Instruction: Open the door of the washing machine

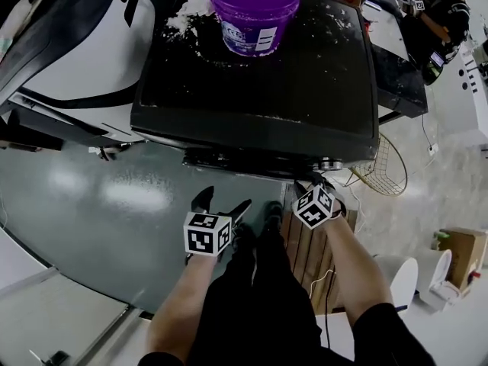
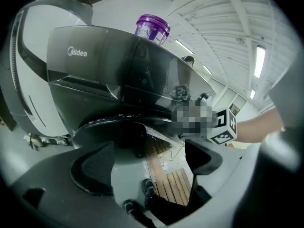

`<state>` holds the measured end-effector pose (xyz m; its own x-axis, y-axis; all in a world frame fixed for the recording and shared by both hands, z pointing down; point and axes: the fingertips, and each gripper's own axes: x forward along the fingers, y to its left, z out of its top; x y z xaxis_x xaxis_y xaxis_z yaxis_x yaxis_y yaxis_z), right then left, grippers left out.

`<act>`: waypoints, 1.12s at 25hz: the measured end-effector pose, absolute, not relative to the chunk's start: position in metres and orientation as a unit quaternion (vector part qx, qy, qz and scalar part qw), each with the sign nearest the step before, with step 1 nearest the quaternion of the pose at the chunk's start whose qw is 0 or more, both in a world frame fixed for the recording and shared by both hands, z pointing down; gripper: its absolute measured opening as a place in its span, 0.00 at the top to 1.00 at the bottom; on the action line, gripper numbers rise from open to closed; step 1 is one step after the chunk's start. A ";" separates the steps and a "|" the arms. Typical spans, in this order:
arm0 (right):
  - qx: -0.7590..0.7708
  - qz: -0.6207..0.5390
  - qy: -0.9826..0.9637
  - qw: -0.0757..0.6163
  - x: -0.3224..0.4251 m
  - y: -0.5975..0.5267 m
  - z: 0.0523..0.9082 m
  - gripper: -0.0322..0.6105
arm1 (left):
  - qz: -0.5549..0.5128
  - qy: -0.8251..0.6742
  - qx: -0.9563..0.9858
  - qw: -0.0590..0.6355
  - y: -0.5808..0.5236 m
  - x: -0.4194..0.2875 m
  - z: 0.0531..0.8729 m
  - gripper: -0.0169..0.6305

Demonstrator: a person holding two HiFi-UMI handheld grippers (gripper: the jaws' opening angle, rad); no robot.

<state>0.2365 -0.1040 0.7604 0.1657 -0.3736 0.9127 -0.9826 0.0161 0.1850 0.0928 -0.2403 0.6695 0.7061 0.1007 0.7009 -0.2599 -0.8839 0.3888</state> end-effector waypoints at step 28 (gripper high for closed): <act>0.595 0.339 -0.573 0.451 0.234 -0.105 0.762 0.78 | 0.361 -0.122 0.894 0.234 -0.211 0.056 0.660 0.22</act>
<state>0.2337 -0.1046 0.7625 0.1142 -0.3761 0.9195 -0.9870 0.0624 0.1481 0.0555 -0.2108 0.6604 0.7095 -0.0489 0.7030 -0.3866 -0.8611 0.3302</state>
